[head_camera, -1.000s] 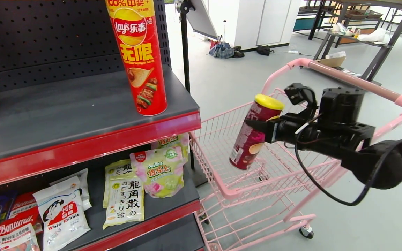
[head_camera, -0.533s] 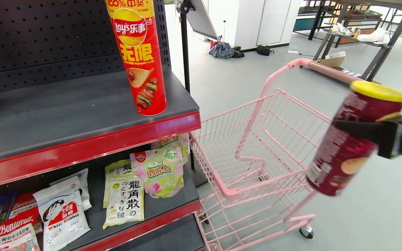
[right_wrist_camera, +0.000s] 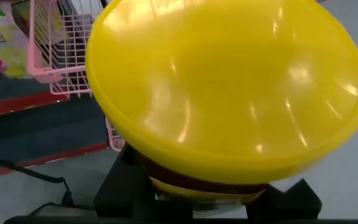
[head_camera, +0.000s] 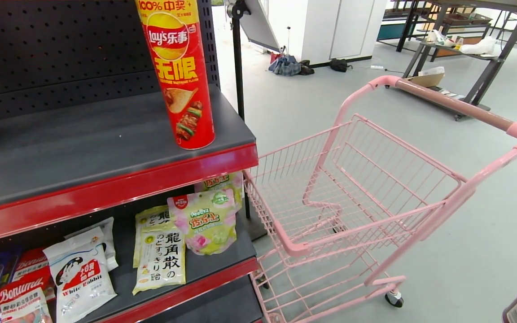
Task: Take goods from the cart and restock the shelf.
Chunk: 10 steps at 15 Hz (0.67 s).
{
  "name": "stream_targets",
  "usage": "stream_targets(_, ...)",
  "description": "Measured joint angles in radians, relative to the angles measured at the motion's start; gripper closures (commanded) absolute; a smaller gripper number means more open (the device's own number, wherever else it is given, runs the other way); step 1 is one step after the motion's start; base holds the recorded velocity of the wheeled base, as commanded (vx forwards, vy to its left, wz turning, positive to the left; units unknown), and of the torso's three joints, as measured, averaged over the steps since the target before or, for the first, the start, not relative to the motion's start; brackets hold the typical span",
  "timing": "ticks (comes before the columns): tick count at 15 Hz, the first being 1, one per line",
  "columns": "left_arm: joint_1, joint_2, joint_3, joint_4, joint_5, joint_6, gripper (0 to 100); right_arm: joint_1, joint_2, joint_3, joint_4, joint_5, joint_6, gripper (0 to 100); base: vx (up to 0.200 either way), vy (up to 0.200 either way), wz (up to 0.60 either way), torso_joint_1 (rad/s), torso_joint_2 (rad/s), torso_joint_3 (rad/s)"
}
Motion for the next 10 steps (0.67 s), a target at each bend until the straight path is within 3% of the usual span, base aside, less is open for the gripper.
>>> stream_targets(10,0.0,0.0,0.0,-0.001,-0.001,-0.001,0,-0.001,0.012,-0.007,-0.05,0.006,0.0,100,0.0,0.0,0.0,0.167,-0.52,-0.352)
